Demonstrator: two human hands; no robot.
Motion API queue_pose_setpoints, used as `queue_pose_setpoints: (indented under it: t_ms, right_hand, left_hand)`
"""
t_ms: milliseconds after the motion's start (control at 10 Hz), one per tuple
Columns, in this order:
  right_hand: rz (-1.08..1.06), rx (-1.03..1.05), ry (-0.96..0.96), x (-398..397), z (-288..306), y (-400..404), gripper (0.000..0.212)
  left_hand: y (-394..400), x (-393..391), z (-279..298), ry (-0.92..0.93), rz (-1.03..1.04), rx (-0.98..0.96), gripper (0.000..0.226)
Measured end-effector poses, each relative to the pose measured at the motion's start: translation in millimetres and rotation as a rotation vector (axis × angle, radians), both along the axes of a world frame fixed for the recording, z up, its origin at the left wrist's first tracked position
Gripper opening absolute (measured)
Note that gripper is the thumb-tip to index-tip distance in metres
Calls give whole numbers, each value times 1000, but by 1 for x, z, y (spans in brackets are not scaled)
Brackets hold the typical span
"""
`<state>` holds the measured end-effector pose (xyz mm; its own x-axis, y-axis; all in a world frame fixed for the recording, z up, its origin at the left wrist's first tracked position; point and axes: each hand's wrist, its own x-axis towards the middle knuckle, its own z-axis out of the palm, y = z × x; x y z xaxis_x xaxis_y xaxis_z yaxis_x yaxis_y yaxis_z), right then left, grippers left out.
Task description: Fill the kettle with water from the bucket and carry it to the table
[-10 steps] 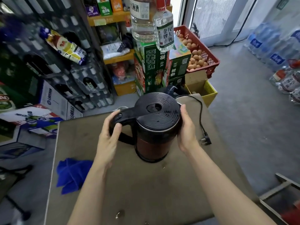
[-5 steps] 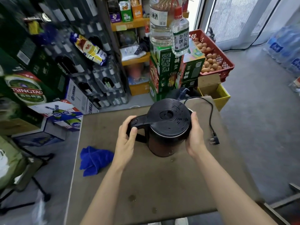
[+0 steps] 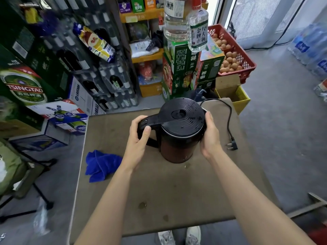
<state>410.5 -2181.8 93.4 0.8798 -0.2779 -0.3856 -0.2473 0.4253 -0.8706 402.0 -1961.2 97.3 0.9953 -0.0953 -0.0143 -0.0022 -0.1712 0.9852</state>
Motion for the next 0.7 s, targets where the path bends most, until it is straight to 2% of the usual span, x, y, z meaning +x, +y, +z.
queue_pose_setpoints:
  t_ms: [200,300,400,500,600,700]
  right_hand:
    - [0,-96,5,-7,-1,11,41]
    - [-1,-187,50,-11,1,15,76]
    - [5,-254,64,-12,0,14,81]
    - [23,-348,80,-18,-1,10,62]
    - [48,-460,130,-23,-5,4,55]
    - [98,-639,179,-40,2,-5,43]
  left_hand:
    - [7,0,-11,-35,-7,64,28]
    - [12,2,-18,-70,-12,157,33]
    - [18,5,-21,-93,-40,242,37]
    - [22,6,-12,-97,-59,329,39]
    - [27,14,-6,-93,-91,448,43]
    - [40,9,-3,19,-56,597,59]
